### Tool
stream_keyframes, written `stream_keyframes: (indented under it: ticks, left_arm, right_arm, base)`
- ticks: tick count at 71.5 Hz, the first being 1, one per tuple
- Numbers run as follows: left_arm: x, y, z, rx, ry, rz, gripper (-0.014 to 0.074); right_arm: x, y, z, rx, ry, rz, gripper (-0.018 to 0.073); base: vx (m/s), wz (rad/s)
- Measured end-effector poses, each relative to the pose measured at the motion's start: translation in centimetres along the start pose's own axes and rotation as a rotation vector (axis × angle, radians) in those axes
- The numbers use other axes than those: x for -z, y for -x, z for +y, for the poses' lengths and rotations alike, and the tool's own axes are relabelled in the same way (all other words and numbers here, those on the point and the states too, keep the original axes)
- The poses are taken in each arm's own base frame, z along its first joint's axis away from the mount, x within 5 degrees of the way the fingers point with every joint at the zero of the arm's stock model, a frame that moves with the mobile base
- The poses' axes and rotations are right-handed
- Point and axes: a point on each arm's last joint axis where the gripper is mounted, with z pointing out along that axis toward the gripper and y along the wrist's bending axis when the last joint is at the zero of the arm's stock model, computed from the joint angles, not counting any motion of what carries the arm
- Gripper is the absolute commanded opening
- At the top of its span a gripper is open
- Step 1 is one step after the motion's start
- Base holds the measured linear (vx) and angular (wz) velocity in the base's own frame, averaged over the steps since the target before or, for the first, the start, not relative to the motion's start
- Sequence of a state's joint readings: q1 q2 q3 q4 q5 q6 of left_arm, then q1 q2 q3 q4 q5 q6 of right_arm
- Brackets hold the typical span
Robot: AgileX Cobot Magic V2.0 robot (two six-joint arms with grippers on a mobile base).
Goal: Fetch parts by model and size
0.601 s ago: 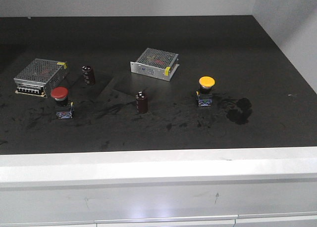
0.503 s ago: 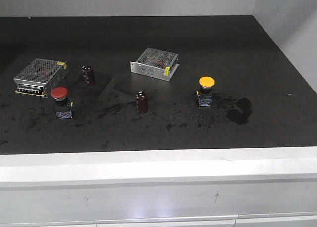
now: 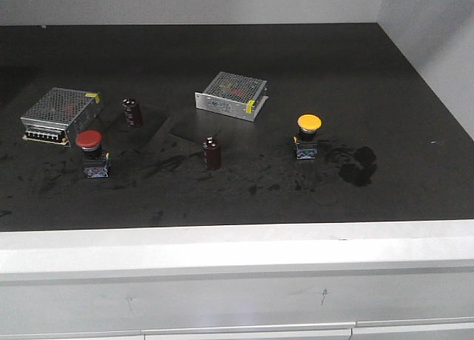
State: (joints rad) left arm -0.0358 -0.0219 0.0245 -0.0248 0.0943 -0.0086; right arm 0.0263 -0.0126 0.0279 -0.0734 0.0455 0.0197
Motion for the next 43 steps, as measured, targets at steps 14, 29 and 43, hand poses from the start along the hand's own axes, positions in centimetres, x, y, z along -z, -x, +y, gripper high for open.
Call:
stream_keyframes:
  ticks: [14,29,43]
  left_arm:
    - [0.00,0.00,0.00,0.000,0.000,0.000,-0.0006]
    - [0.00,0.00,0.00,0.000,0.000,0.000,-0.0006]
    - [0.04,0.86,-0.01,-0.030,0.001,-0.094,-0.0006]
  right_arm:
    - [0.00,0.00,0.00,0.000,0.000,0.000,-0.0010]
    - [0.00,0.00,0.00,0.000,0.000,0.000,-0.0010]
    - [0.01,0.32,0.01,-0.072,0.002,-0.035,-0.0010]
  base:
    - [0.00,0.00]
    - [0.00,0.00]
    - [0.00,0.00]
